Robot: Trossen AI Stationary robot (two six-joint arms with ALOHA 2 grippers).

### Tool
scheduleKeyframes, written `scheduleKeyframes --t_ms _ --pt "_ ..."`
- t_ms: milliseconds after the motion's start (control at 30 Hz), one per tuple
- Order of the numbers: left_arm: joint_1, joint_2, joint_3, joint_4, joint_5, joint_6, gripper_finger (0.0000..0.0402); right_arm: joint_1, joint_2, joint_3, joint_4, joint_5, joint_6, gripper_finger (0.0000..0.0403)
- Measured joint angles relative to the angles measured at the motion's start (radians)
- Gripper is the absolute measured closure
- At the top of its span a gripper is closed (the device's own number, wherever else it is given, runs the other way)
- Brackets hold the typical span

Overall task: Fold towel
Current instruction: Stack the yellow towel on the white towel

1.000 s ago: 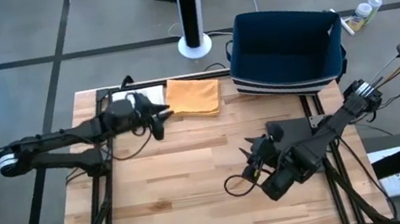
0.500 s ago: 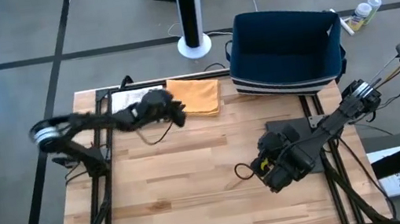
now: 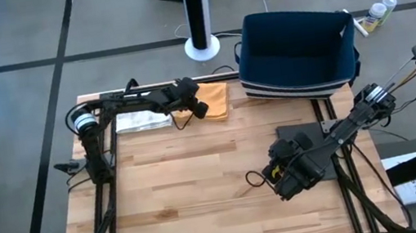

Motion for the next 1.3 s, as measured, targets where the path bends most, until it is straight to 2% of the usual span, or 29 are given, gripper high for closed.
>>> scheduleKeyframes --t_ms 100,333,500,600,667,767,833,900,967,1133,1167,1300 --pt "0.000 0.000 0.007 -0.009 0.042 0.004 0.0394 0.001 0.000 -0.014 0.029 -0.008 -0.001 0.0234" --pt "0.001 0.034 -0.051 0.028 0.001 -0.070 0.0399 0.003 0.000 -0.010 0.114 -0.028 -0.071 0.0242" --pt "-0.051 0.050 -0.099 0.139 0.045 -0.076 0.0400 0.003 0.000 -0.010 0.182 -0.024 -0.138 0.0244" --pt "-0.092 0.051 -0.104 0.145 0.069 -0.081 0.0401 0.003 0.002 -0.014 0.220 -0.015 -0.149 0.0240" --pt "-0.122 0.041 -0.104 0.143 0.134 -0.081 0.0401 0.003 0.002 -0.015 0.221 -0.003 -0.150 0.0238" --pt "-0.152 0.005 -0.109 0.139 0.291 -0.090 0.0399 0.003 0.002 -0.015 0.223 0.001 -0.168 0.0236" --pt "-0.155 -0.048 -0.109 0.134 0.311 -0.092 0.0397 0.003 0.002 -0.015 0.225 0.001 -0.189 0.0236" --pt "-0.136 -0.113 -0.107 0.124 0.288 -0.083 0.0396 0.003 0.002 -0.016 0.231 0.003 -0.202 0.0238" --pt "-0.107 -0.182 -0.108 0.060 0.209 -0.057 0.0396 0.002 0.002 -0.020 0.249 0.021 -0.222 0.0240" --pt "0.008 -0.325 -0.116 -0.132 -0.115 -0.030 0.0401 -0.014 0.002 -0.068 0.441 0.114 -0.305 0.0243" --pt "0.034 -0.337 -0.122 -0.154 -0.144 -0.032 0.0400 -0.026 0.002 -0.087 0.503 0.113 -0.333 0.0243" --pt "0.131 -0.360 -0.207 -0.161 -0.138 -0.051 0.0401 -0.093 0.002 -0.179 0.805 0.075 -0.509 0.0250"
